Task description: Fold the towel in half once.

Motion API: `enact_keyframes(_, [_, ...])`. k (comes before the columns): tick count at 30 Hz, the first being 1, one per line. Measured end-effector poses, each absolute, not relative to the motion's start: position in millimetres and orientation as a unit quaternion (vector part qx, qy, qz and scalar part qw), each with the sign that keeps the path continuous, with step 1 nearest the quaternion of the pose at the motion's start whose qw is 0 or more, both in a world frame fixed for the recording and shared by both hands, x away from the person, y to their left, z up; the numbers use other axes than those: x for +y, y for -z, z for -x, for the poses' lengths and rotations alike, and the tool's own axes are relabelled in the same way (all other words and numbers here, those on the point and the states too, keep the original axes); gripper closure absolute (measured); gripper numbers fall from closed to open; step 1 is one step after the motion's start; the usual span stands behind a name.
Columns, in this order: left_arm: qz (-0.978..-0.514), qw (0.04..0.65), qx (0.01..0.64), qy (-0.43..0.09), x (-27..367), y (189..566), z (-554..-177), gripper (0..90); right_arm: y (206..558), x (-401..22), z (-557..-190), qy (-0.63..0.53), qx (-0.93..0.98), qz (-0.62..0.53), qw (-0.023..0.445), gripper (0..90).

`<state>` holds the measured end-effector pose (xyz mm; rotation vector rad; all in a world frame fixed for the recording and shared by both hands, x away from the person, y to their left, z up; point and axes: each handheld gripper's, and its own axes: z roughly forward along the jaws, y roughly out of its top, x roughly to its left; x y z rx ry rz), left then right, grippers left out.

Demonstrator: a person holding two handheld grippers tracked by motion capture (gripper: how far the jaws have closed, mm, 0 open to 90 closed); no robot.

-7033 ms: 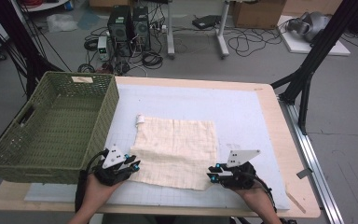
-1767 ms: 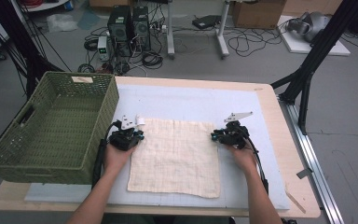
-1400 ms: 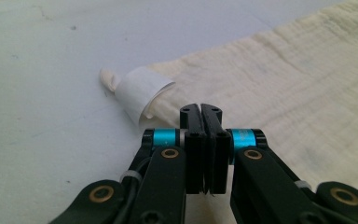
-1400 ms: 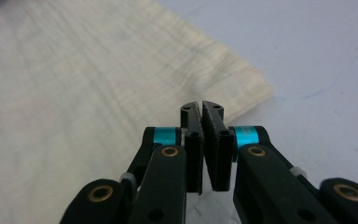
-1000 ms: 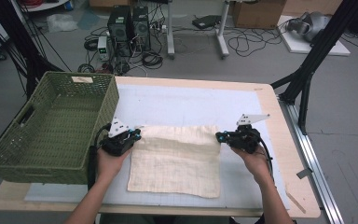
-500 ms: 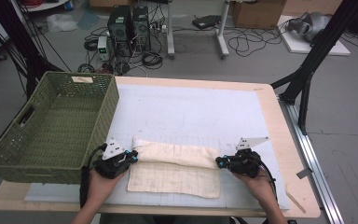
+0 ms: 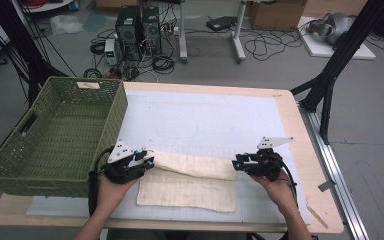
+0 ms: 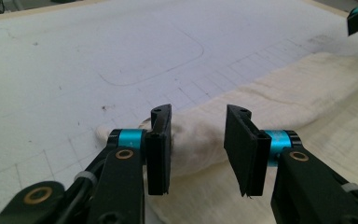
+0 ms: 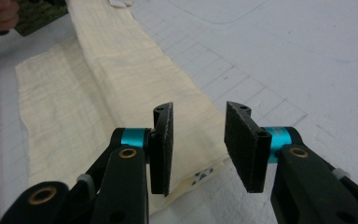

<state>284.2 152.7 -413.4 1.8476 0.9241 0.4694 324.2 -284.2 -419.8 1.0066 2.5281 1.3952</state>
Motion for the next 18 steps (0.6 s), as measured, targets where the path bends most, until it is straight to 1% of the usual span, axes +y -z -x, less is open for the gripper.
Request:
enact_keyframes(9, [-0.76,0.483,0.385,-0.203,155.7,411.0,-289.6,67.1,436.9,-272.0,-333.1,-0.416,0.846,-0.331,0.041,60.7])
enact_keyframes(13, [-0.777,0.455,0.39,-0.195,149.7,421.7,-296.7,69.2,438.5,-271.8,-335.4,-0.417,0.843,-0.336,0.043,59.8])
enact_keyframes(18, [-0.792,0.431,0.389,-0.186,148.1,434.4,-288.9,73.8,440.1,-270.3,-333.1,-0.413,0.847,-0.332,0.042,59.4])
